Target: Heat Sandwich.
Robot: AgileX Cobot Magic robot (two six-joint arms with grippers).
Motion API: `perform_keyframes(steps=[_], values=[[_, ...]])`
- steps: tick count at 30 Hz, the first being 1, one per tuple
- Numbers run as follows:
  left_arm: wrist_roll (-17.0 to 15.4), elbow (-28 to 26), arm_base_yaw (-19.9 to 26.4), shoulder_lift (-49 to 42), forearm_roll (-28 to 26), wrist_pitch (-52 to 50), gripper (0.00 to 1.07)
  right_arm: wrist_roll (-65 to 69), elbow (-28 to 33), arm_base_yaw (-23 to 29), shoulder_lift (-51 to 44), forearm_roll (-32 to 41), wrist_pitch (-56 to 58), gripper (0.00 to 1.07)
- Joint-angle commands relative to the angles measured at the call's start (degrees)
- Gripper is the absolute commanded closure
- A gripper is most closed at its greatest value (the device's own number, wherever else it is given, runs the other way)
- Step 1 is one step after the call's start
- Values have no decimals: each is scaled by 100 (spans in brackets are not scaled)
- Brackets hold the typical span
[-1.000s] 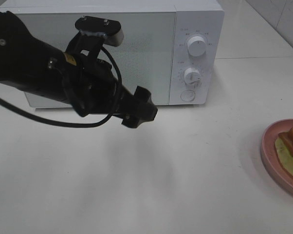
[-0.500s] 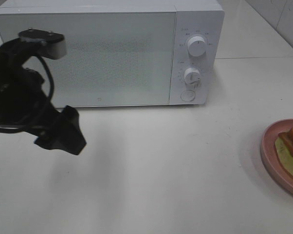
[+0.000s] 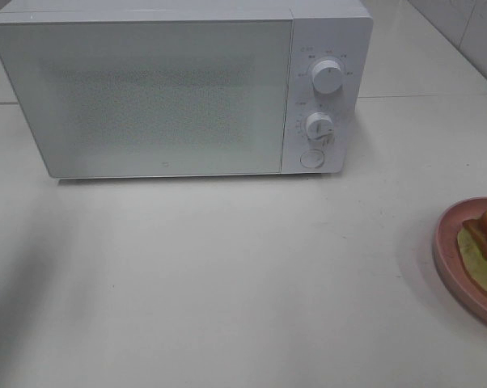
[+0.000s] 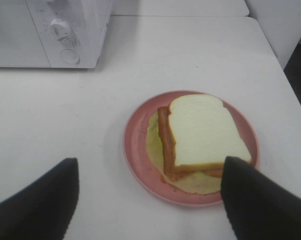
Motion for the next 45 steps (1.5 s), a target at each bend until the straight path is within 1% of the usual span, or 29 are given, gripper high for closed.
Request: perform_keyframes(steps=[1, 3, 6, 9, 10, 12, 13, 14, 15, 16, 17, 18, 19, 21, 22, 23, 24, 26, 27, 28, 30, 32, 33, 36, 37, 38, 40, 42, 45], values=[[-487, 6, 321, -258, 344, 269, 8, -17, 6, -40, -155, -17, -34, 32], [-533, 6, 384, -332, 447, 309, 8, -17, 6, -40, -155, -17, -34, 32], [-716, 34, 498, -739, 670, 481, 8, -17, 6, -40, -155, -17, -34, 32], [-688, 149, 498, -1020, 647, 481, 8, -17, 6, -40, -155, -17, -34, 32], [-676, 355, 498, -1318, 642, 470, 8, -17, 6, -40, -155, -17, -34, 32], [-676, 625, 498, -1633, 642, 441, 8, -17, 6, -40, -155, -17, -34, 32], [-676, 625, 498, -1633, 642, 441, 8, -17, 6, -40, -155, -17, -34, 32], [-676, 785, 498, -1816, 647, 435, 8, -17, 6, -40, -155, -17, -34, 32], [-676, 1100, 498, -2154, 636, 435, 8, -17, 6, -40, -155, -17, -34, 32], [-676, 1249, 498, -2343, 625, 435, 8, -17, 6, -40, -155, -17, -34, 32], [-676, 1364, 498, -2538, 625, 435, 8, -17, 6, -40, -155, -17, -34, 32], [-676, 1364, 498, -2538, 625, 435, 8, -17, 6, -40, -155, -17, -34, 32], [-676, 1639, 498, -2934, 625, 435, 8, -17, 6, -40, -155, -17, -34, 32], [-676, 1856, 498, -3289, 625, 413, 8, -17, 6, -40, -155, -17, -34, 32], [-676, 1856, 498, -3289, 625, 413, 8, -17, 6, -40, -155, -17, -34, 32], [-676, 1965, 498, -3443, 625, 407, 8, -17, 6, -40, -155, -17, -34, 32], [-676, 2154, 498, -3827, 619, 390, 8, -17, 6, -40, -155, -17, -34, 32], [-676, 2280, 498, -4211, 619, 361, 8, -17, 6, -40, -155, -17, -34, 32], [-676, 2280, 498, -4211, 619, 361, 8, -17, 6, -40, -155, -17, -34, 32], [-642, 2263, 498, -4544, 636, 269, 8, -17, 6, -40, -155, -17, -34, 32], [-539, 2286, 498, -4859, 642, 223, 8, -17, 6, -40, -155, -17, -34, 32], [-539, 2292, 498, -5031, 642, 218, 8, -17, 6, -40, -155, -17, -34, 32], [-544, 2292, 498, -5340, 642, 183, 8, -17, 6, -40, -155, -17, -34, 32], [-544, 2303, 498, -5747, 596, 132, 8, -17, 6, -40, -155, -17, -34, 32], [-533, 2349, 498, -5982, 596, -52, 8, -17, 6, -40, -155, -17, -34, 32], [-533, 2349, 498, -5982, 596, -52, 8, -17, 6, -40, -155, -17, -34, 32], [-441, 2532, 498, -6182, 584, -246, 8, -17, 6, -40, -155, -17, -34, 32], [-327, 2510, 498, -6257, 590, -246, 8, -17, 6, -40, -155, -17, -34, 32], [-309, 2510, 498, -6257, 573, -246, 8, -17, 6, -40, -155, -17, -34, 32]])
